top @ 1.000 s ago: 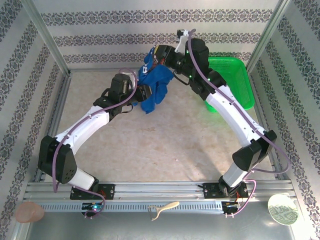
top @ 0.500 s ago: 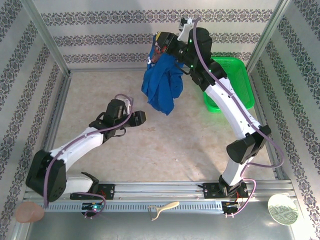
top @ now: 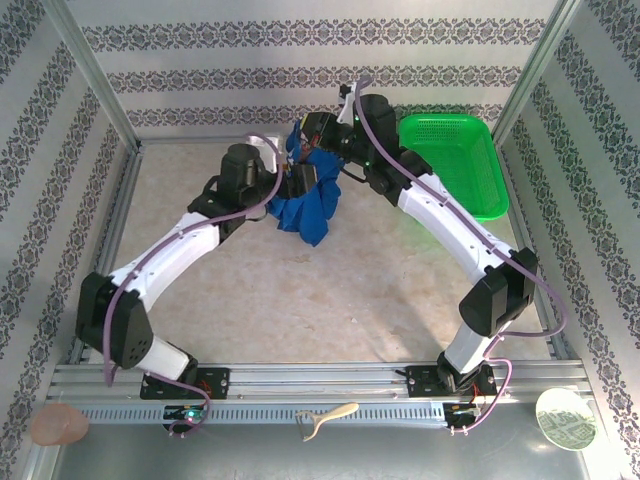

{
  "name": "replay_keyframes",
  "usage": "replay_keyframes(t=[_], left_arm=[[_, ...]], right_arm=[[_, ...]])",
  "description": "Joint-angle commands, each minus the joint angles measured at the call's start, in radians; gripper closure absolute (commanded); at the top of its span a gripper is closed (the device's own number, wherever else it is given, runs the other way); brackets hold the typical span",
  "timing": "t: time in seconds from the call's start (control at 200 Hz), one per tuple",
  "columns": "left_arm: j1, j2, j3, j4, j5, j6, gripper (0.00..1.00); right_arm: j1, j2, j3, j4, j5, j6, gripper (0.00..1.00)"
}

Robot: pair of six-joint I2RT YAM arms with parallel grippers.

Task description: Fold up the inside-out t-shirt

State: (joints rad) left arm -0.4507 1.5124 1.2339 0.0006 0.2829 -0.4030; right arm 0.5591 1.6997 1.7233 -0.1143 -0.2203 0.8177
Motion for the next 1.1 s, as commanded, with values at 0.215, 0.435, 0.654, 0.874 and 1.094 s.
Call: replay_keyframes(t=[0.215, 0.435, 0.654, 0.874, 1.094], left_arm=[[-0.045, 0.087, -0.147, 0.091, -0.033, -0.007, 0.75], [-0.065, 0.085, -0.294, 0.131, -0.014, -0.027, 0.77], [-0.065, 0.023, -0.413, 0.118, 0.007, -0.040, 0.73], [-0.041, -0.289, -0.404, 0.018, -0.032, -0.057, 0.39], [0.145, -0.269, -0.284, 0.015, 0.123, -0.160, 0.25]], right_arm=[[-0.014, 0.026, 0.186, 0.087, -0.020, 0.054, 1.00], [-0.047, 0.082, 0.336, 0.069, -0.049, 0.088, 1.00], [-0.074, 0.077, 0.359, 0.078, -0.125, 0.103, 1.00], [-0.163, 0.014, 0.086, 0.304, -0.480, 0.094, 1.00], [-0.235, 0.041, -0.126, 0.576, -0.849, 0.130, 1.00]])
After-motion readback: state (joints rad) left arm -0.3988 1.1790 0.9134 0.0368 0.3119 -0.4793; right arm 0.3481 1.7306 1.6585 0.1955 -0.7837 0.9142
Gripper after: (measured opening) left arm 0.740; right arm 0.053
